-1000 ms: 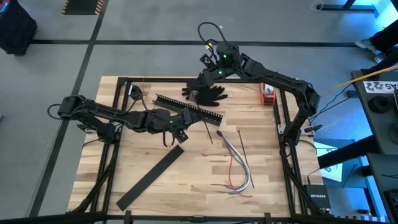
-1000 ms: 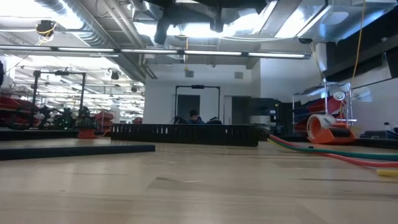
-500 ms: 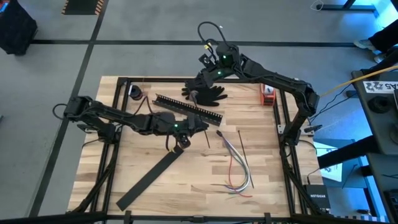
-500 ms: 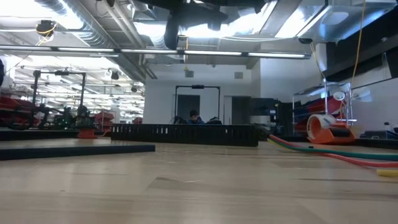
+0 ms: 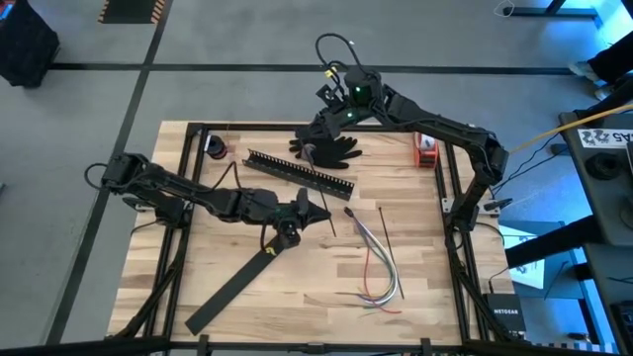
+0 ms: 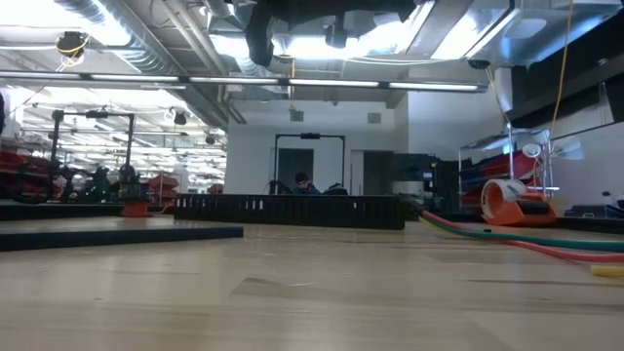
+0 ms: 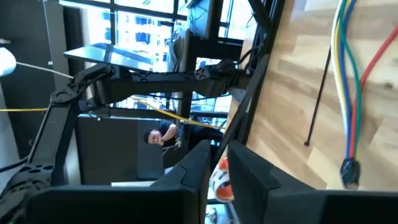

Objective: Ziptie cables
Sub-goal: Prepare the black zip tie

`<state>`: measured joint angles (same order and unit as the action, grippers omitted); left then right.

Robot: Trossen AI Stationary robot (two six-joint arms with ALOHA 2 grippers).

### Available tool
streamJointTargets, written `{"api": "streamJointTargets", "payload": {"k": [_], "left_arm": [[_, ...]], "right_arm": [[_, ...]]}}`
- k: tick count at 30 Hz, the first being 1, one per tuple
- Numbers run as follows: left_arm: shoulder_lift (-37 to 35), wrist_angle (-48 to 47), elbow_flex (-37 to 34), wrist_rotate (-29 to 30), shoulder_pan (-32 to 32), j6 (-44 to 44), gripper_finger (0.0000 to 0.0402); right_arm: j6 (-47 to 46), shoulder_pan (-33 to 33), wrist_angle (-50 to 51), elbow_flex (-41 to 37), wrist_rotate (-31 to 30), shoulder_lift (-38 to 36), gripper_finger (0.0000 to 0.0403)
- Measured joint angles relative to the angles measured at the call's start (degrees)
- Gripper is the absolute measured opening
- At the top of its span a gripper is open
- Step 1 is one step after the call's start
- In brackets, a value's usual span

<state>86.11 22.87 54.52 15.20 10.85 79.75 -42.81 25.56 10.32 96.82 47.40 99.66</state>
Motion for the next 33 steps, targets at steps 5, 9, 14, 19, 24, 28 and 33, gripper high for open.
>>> {"api": "streamJointTargets", "payload": {"k": [5,9,14,19,24,28,33], "left_arm": [[0.0,0.0,0.0,1.5,0.0,-3.8,0.0013],[0.0,0.2,0.0,4.9,0.2,-5.9,0.0002],[-1.3,0.2,0.0,6.9,0.4,-20.8,0.0001],[-7.0,0.8,0.0,9.9,0.3,-38.3,0.0],[-14.8,0.7,0.0,11.3,-0.9,-62.4,0.0],[-18.7,0.3,0.0,11.3,-2.3,-76.5,0.0],[-21.3,0.0,0.0,11.5,-4.0,-94.4,0.0]], "right_arm": [[0.5,0.0,0.0,0.0,0.2,0.0,0.0],[0.9,0.0,0.0,0.0,0.1,0.0,0.0],[3.8,0.0,0.0,0.0,-0.9,0.0,0.0],[11.1,0.0,-0.2,0.0,-2.7,0.0,0.0],[24.1,-0.1,-0.4,0.0,-4.9,0.0,0.0],[34.8,-0.1,-1.1,0.0,-7.1,0.0,0.0],[46.9,-0.1,-5.3,0.0,-8.9,0.0,0.0]]}}
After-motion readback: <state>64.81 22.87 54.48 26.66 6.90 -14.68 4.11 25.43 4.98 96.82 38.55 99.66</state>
